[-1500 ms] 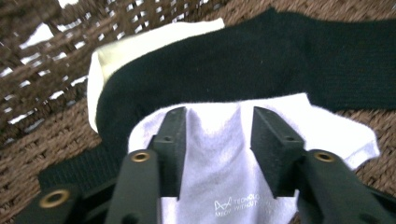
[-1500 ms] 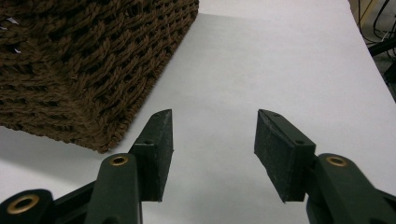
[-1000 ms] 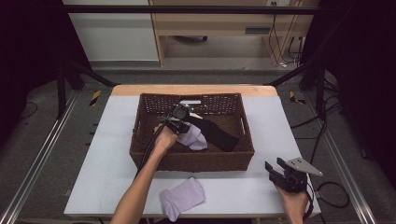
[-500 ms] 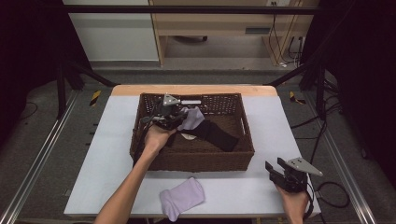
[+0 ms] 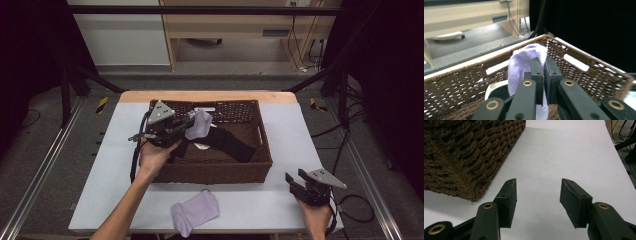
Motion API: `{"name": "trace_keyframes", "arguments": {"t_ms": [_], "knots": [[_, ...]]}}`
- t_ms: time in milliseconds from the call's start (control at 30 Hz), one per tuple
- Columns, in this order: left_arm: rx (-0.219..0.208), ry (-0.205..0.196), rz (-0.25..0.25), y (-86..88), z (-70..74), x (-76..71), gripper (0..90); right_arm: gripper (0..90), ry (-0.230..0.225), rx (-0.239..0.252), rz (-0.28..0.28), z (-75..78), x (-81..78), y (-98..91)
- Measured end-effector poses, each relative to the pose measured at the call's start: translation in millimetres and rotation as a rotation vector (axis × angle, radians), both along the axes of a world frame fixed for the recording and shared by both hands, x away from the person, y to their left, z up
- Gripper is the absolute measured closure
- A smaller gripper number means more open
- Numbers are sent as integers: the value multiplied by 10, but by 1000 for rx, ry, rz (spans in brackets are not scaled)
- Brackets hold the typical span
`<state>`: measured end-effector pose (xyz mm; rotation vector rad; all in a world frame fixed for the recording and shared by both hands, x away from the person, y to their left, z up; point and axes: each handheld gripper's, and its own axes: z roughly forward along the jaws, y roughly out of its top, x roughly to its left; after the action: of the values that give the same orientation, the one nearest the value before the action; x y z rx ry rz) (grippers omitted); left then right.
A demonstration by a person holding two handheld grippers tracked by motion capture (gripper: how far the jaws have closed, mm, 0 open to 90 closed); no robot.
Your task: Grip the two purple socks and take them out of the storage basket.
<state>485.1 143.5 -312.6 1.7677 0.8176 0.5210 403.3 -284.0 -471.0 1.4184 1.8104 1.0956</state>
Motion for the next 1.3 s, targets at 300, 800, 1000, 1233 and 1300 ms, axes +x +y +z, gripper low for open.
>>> {"name": "trace_keyframes", "arguments": {"t_ms": [300, 800, 1000, 1233, 1300], "knots": [[-39, -83, -34, 152, 154, -360, 862, 477, 2, -2, -3, 0, -4, -8], [-75, -142, -114, 272, 215, -833, 863, 478, 1, -3, -4, -3, -11, -10], [-72, -140, -159, 284, 112, -1043, 862, 478, 2, -6, -5, -8, -8, -11], [-62, -119, -191, 276, -9, -1218, 862, 479, 3, -2, -4, -5, -15, -9], [-57, -110, -205, 279, -40, -1260, 862, 479, 4, -1, -5, -6, -15, -7]]}}
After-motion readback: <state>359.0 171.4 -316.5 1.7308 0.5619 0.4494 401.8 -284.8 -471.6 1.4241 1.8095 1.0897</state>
